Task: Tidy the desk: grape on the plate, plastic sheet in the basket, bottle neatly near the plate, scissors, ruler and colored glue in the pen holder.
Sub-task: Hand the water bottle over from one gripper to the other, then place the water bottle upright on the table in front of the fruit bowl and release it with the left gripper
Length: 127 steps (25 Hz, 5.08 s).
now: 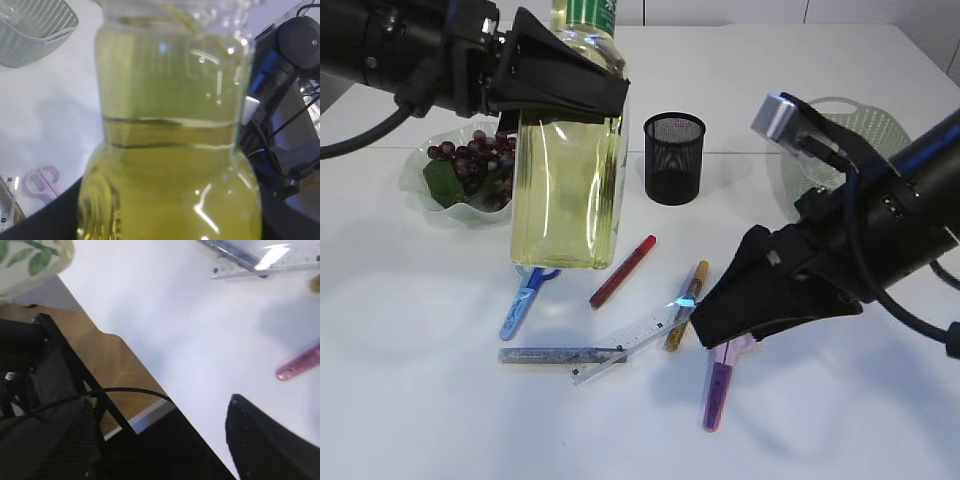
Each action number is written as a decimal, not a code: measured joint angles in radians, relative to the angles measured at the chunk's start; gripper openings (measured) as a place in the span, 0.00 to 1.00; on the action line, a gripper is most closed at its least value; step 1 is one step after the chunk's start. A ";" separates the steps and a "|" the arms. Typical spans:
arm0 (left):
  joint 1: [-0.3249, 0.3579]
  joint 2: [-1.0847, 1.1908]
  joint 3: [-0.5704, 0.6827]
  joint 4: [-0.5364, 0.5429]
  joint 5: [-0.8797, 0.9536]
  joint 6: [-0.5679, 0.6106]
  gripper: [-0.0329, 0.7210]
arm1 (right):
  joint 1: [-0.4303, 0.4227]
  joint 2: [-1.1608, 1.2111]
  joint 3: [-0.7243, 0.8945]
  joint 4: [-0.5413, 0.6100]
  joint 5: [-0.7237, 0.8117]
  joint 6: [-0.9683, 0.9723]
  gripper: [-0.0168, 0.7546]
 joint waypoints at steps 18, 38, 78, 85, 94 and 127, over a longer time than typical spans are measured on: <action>0.002 -0.002 0.000 0.018 0.000 -0.005 0.64 | 0.000 0.000 -0.143 -0.880 0.129 0.696 0.79; 0.093 -0.002 -0.028 0.431 0.021 -0.238 0.63 | 0.000 -0.001 -0.143 -0.947 0.133 0.713 0.78; 0.095 -0.016 -0.139 1.482 0.022 -1.125 0.63 | 0.000 -0.001 -0.143 -0.971 0.133 0.714 0.78; 0.099 -0.125 -0.073 1.482 -0.146 -1.198 0.63 | 0.000 -0.001 -0.143 -0.971 0.133 0.714 0.77; 0.099 -0.321 0.238 1.496 -0.537 -1.242 0.63 | 0.000 -0.002 -0.143 -0.986 0.133 0.714 0.77; 0.099 -0.114 0.670 1.376 -1.892 -1.124 0.64 | 0.000 -0.302 0.162 -1.305 -0.619 0.945 0.75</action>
